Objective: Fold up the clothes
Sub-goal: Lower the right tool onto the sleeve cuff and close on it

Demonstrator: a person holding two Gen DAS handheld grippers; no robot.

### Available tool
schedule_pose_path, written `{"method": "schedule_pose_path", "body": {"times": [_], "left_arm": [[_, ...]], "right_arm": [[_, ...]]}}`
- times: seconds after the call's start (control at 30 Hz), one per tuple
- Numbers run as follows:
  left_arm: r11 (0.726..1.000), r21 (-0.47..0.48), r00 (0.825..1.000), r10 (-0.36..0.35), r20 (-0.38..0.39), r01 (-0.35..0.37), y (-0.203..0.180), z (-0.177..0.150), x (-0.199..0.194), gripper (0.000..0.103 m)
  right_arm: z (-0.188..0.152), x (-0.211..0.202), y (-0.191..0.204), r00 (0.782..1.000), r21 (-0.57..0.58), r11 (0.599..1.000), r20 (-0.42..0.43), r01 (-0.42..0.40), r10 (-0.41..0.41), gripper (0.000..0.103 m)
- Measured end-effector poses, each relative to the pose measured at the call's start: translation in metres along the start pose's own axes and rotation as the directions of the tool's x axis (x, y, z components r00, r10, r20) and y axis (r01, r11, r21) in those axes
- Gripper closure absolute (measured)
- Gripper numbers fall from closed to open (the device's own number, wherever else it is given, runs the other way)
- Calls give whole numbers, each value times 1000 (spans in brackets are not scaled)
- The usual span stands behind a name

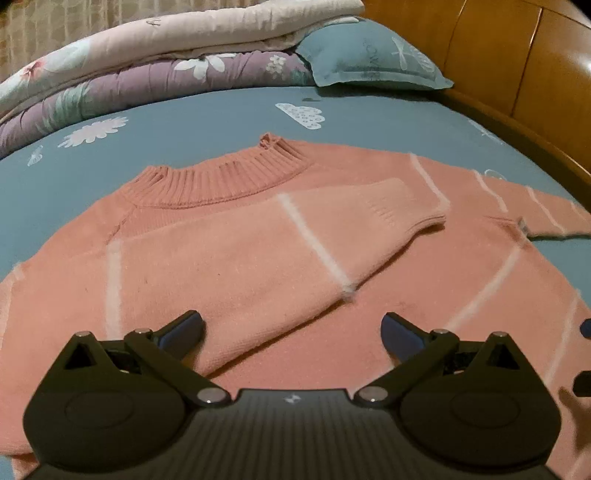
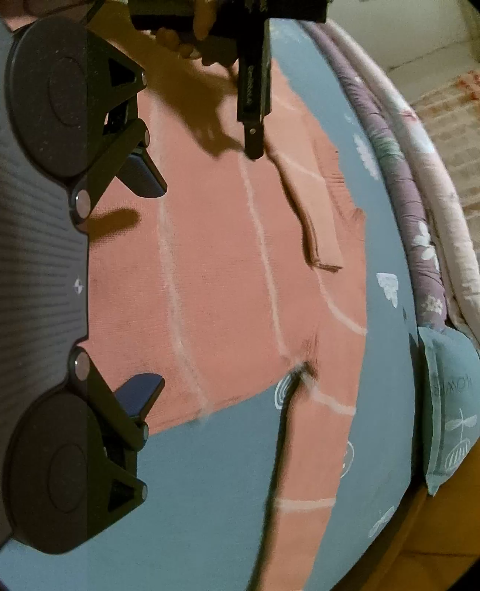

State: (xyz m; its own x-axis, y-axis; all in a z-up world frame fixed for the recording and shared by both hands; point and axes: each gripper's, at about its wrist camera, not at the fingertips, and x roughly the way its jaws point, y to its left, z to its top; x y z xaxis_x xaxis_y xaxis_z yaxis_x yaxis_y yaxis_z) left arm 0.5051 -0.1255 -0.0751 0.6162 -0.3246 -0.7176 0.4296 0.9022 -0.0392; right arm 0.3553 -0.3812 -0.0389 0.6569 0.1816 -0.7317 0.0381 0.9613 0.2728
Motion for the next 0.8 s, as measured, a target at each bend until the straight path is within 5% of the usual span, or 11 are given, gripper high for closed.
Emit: {"method": "schedule_pose_path", "body": {"times": [0.23, 0.5, 0.8], "left_arm": [[997, 30, 997, -72, 23, 71, -27, 10, -16, 1], [980, 48, 980, -192, -57, 195, -67, -3, -13, 1], [963, 155, 975, -212, -59, 219, -97, -5, -17, 1]], "right_arm": [[5, -31, -49, 991, 203, 978, 129, -51, 25, 0], [21, -54, -160, 957, 483, 873, 280, -75, -73, 0], [24, -30, -211, 942, 523, 852, 283, 6, -181, 0]]}}
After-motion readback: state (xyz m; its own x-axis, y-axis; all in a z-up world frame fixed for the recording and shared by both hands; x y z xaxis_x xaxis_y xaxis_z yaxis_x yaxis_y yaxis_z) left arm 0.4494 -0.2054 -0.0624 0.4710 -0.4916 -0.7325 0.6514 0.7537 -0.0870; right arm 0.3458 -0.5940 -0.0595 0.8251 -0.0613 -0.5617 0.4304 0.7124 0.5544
